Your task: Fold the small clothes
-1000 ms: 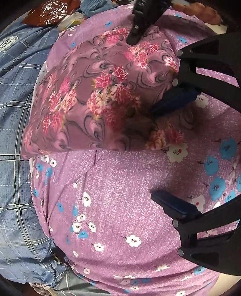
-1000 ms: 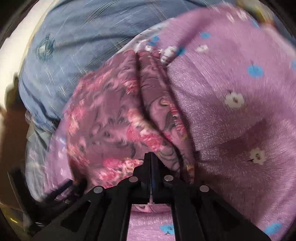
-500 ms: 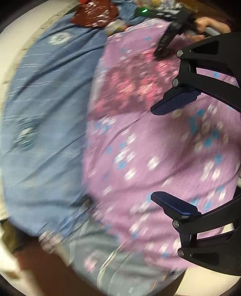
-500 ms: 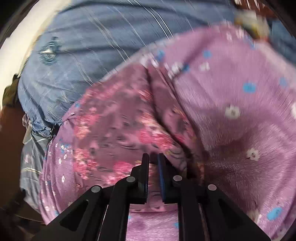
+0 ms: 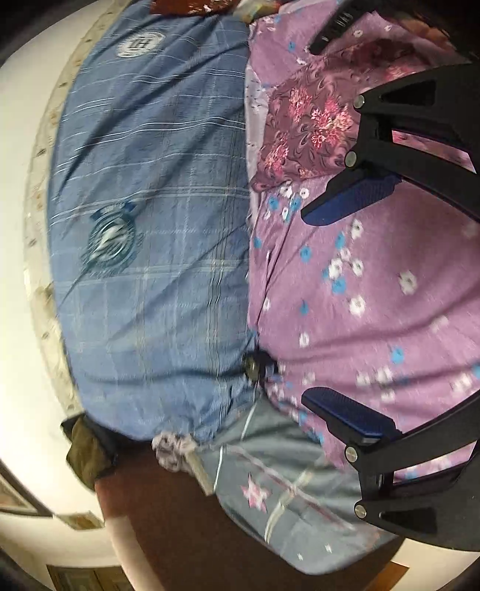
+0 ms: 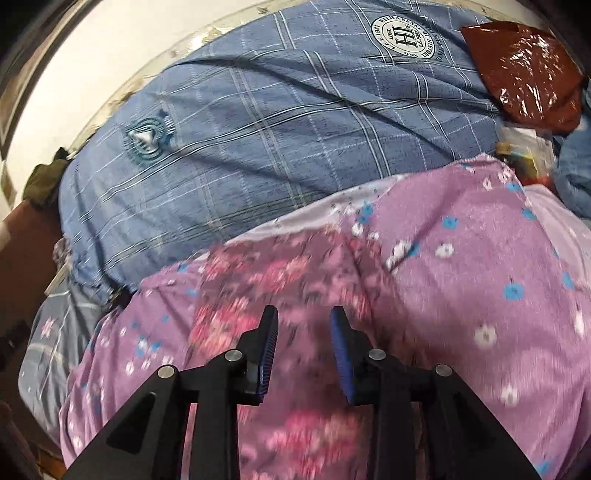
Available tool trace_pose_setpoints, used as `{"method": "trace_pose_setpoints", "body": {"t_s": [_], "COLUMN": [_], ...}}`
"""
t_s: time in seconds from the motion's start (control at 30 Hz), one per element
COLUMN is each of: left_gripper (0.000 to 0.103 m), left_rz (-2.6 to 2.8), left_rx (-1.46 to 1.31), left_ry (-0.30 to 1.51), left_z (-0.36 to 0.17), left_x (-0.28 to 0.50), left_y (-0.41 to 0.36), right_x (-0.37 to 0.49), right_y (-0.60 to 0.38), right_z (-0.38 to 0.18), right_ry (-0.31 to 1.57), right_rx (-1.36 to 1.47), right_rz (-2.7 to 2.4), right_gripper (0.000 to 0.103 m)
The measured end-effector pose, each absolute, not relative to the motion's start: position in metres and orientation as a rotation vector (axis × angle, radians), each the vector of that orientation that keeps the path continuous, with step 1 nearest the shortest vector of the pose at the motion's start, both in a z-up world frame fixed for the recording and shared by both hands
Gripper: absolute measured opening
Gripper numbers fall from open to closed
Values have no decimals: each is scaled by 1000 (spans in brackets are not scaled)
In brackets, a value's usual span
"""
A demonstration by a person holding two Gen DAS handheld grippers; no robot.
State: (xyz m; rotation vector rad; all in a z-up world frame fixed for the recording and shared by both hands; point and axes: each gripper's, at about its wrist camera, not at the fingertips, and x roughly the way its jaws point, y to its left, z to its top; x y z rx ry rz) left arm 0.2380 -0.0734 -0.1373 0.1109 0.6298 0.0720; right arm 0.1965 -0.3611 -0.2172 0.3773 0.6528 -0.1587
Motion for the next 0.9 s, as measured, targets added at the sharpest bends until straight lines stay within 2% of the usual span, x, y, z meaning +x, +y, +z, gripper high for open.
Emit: {"method": "trace_pose_setpoints", "body": {"t_s": [0.43,0.9], "left_gripper": [90,90], "left_rz": [-22,-57], "left_rx": [67,94], "left_ry": [722,747], "left_z": [-196,-209], "left_x": [298,302], "left_y": [-136,-161], "right_x": [249,253], "right_y": [-384,-386], "right_z": [-247,-261], "right_ry": [732,762], "right_rx": [413,383], "right_rz": [-140,-149], "right_gripper": [32,29]}}
